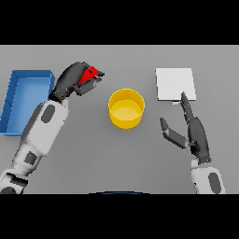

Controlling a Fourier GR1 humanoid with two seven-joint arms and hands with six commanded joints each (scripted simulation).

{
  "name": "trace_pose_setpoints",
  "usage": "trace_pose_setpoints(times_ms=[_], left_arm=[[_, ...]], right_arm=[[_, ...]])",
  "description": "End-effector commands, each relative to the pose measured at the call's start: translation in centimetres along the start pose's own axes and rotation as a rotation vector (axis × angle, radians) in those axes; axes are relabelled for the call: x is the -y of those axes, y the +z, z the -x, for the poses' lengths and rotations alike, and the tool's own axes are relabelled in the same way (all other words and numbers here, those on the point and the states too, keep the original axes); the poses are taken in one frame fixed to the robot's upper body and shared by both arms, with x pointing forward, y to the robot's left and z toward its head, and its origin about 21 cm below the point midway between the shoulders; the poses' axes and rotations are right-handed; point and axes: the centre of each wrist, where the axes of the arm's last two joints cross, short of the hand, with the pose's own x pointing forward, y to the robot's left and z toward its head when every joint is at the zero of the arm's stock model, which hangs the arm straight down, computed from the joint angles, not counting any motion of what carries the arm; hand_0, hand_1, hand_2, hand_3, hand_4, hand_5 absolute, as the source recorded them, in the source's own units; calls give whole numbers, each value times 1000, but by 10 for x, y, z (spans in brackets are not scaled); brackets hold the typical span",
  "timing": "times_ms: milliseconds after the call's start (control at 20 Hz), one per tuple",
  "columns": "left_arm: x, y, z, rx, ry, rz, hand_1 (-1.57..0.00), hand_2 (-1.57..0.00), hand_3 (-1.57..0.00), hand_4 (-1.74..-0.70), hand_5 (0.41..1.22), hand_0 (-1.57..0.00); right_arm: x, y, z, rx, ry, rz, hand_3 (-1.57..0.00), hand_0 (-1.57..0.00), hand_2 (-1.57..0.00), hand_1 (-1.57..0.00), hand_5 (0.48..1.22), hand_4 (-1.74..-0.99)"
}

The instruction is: Pick up the red beaker and tilt it to pour out 1 green nut into yellow bowl. Pick up the yellow bowl and place it on the metallic measuring scale.

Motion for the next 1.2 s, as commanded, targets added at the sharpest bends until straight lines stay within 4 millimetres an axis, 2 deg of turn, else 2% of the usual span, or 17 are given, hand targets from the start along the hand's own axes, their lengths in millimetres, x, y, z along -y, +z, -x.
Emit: trace_pose_setpoints(times_ms=[0, 300, 400, 450, 600, 650, 800, 950, 1150], left_arm=[[-1, 0, -5, 17, -60, 29, -1569, -1569, -1569, -1739, 1129, -1569], [4, -16, -38, 44, -490, 159, -1571, -1571, -1570, -1740, 1183, -1570], [13, -22, -45, 37, -609, 221, -1571, -1571, -1571, -1741, 1197, -1571], [11, -24, -49, 37, -676, 251, -1571, -1571, -1571, -1689, 1202, -1571], [10, -32, -63, 61, -860, 324, -1571, -1571, -1383, -1710, 1211, -1571], [8, -34, -66, 70, -921, 350, -1571, -1571, -1362, -1714, 1213, -1571], [19, -41, -76, 104, -1056, 412, -1571, -1571, -1295, -1719, 1217, -1571], [22, -49, -88, 170, -1165, 475, -1571, -1571, -1429, -1725, 1219, -1571], [27, -53, -98, 220, -1337, 522, -1571, -1571, -1513, -1732, 1220, -1571]], right_arm=[[1, 3, -2, 15, -5, -2, 1, 1, 1, 1, 663, -1178], [-5, 4, -3, 9, -30, -4, 1, 1, 1, 1, 673, -1183], [-6, 6, -5, 9, -34, -4, 1, 1, 1, 1, 676, -1187], [-7, 6, -5, -3, -37, -2, 1, 1, 1, 1, 675, -1191], [-3, 7, -2, -15, -56, 7, 1, 1, 1, 1, 671, -1195], [-4, 6, -1, -22, -71, 3, 1, 1, 1, 1, 666, -1196], [-5, 6, 0, -32, -95, 13, 1, 1, 1, 1, 639, -1206], [-6, 8, 1, -24, -82, 17, 1, 1, 1, 1, 617, -1221], [-9, 8, 4, -12, -61, 32, 1, 1, 1, 1, 584, -1205]])
